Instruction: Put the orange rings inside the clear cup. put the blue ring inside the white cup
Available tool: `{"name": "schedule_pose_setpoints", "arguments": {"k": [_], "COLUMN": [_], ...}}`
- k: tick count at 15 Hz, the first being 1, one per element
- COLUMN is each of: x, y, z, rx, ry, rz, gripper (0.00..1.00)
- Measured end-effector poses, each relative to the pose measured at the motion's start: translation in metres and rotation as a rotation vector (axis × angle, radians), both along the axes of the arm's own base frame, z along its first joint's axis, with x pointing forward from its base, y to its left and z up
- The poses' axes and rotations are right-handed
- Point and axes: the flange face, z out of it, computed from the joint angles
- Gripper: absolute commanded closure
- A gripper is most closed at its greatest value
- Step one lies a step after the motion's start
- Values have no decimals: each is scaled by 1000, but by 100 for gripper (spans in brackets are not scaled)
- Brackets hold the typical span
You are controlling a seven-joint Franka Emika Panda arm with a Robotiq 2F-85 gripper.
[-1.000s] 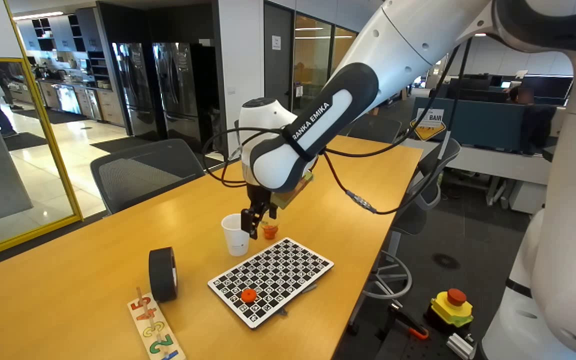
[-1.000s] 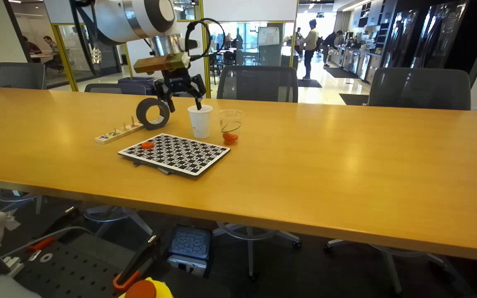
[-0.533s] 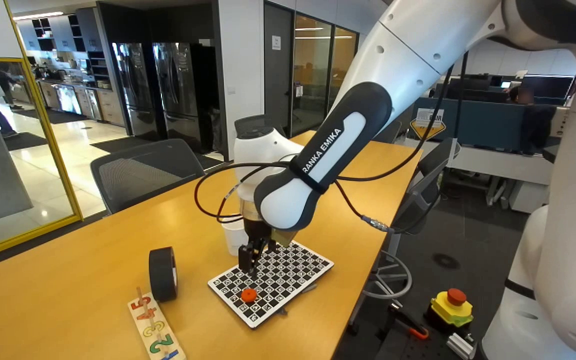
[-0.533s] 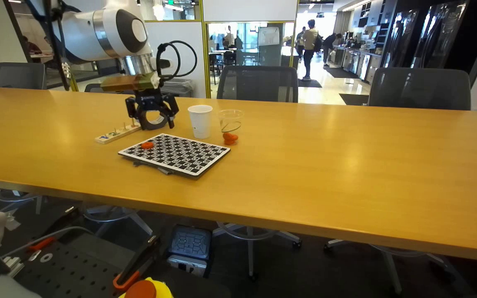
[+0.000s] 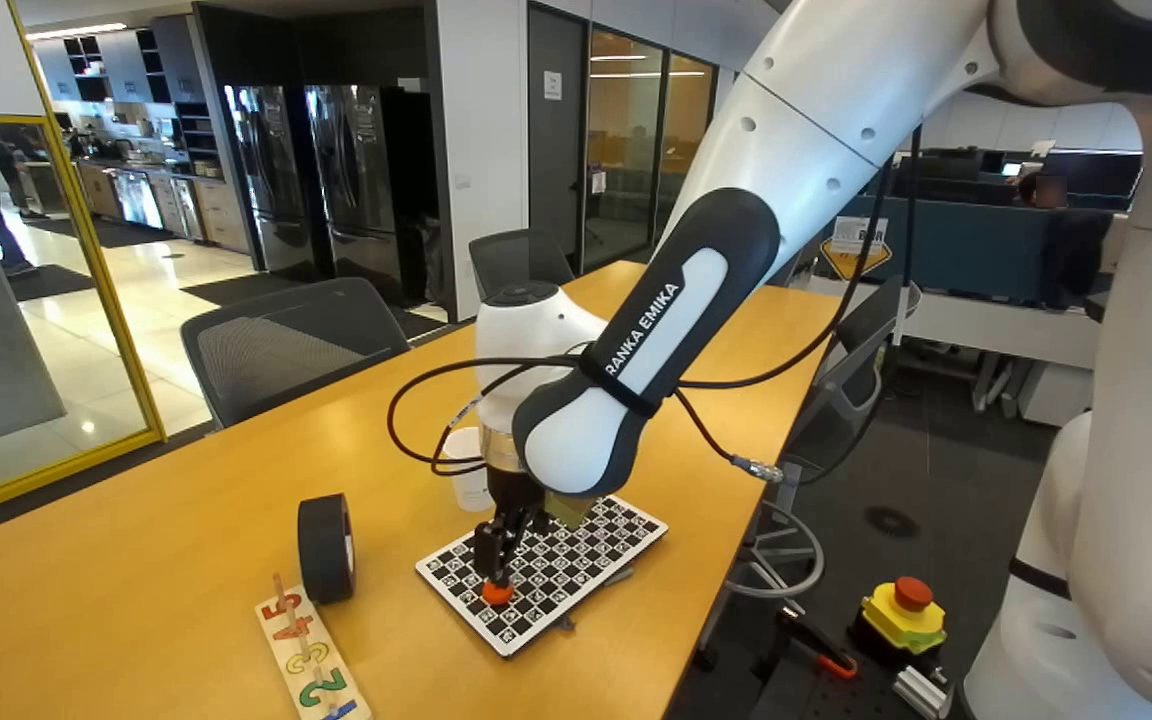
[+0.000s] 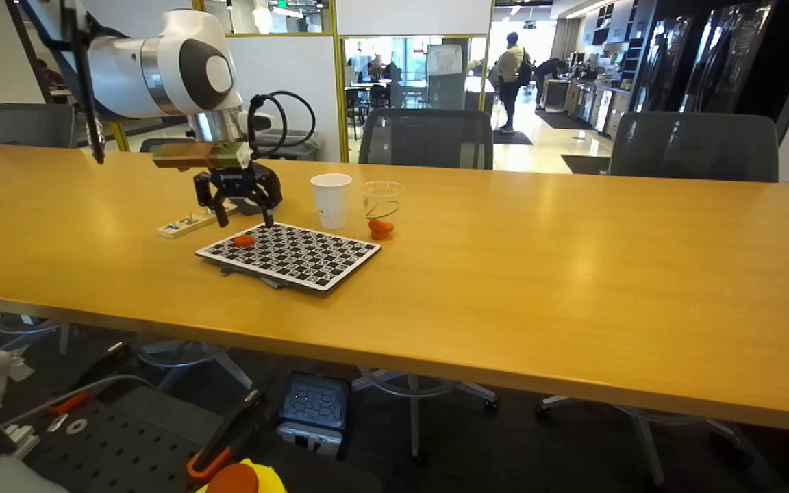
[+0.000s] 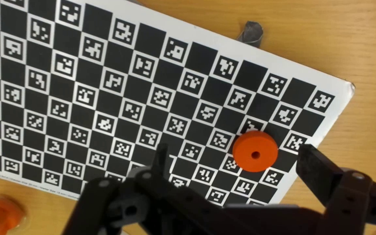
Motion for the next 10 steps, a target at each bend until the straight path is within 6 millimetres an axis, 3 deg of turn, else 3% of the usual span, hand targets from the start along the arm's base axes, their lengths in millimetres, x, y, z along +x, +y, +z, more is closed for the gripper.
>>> {"name": "schedule_pose_setpoints", "arguments": {"k": [10], "x": [2], "y": [8], "z": [-26], "rx": [59], "ry": [45], "rz": [23], "gripper": [0]}}
